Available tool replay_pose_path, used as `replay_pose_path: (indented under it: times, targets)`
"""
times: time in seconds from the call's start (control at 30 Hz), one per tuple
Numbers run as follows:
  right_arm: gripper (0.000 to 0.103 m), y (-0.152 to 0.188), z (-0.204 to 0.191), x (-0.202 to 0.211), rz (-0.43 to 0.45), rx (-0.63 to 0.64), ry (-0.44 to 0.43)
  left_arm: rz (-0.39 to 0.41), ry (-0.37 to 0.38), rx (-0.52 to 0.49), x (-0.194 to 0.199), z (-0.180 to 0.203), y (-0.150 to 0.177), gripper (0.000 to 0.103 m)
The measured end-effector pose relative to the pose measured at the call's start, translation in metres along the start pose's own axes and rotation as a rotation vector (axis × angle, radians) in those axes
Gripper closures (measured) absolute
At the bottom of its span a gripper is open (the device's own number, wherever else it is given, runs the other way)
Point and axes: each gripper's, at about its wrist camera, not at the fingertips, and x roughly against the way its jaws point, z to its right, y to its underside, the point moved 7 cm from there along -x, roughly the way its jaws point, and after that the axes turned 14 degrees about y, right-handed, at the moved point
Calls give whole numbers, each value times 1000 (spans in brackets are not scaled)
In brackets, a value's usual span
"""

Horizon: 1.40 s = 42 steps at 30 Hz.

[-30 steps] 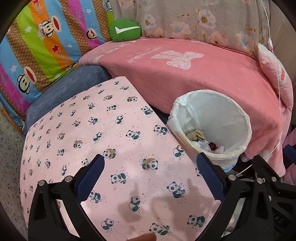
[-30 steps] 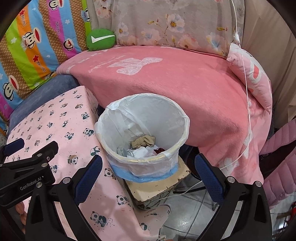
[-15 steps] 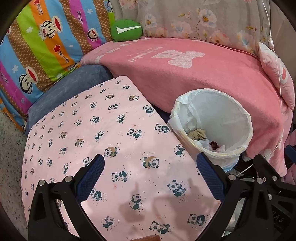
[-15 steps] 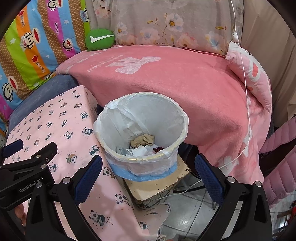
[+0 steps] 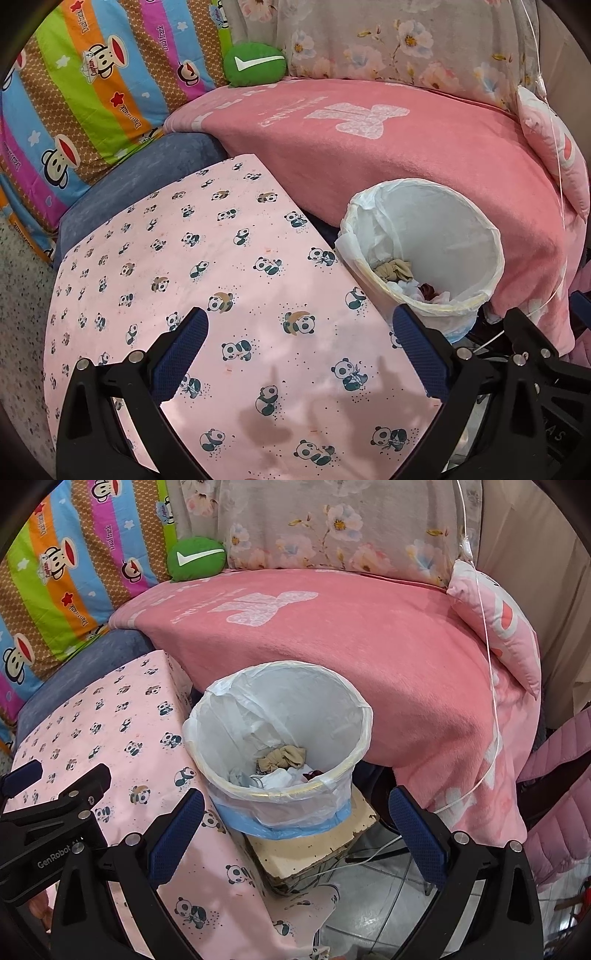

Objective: Collect trash

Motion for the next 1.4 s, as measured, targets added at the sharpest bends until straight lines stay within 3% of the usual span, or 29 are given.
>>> replay_pose_path:
  times: [1.4]
  targets:
    - [4, 2, 5, -1, -3, -7, 5, 11, 28, -7, 1, -1, 3, 7]
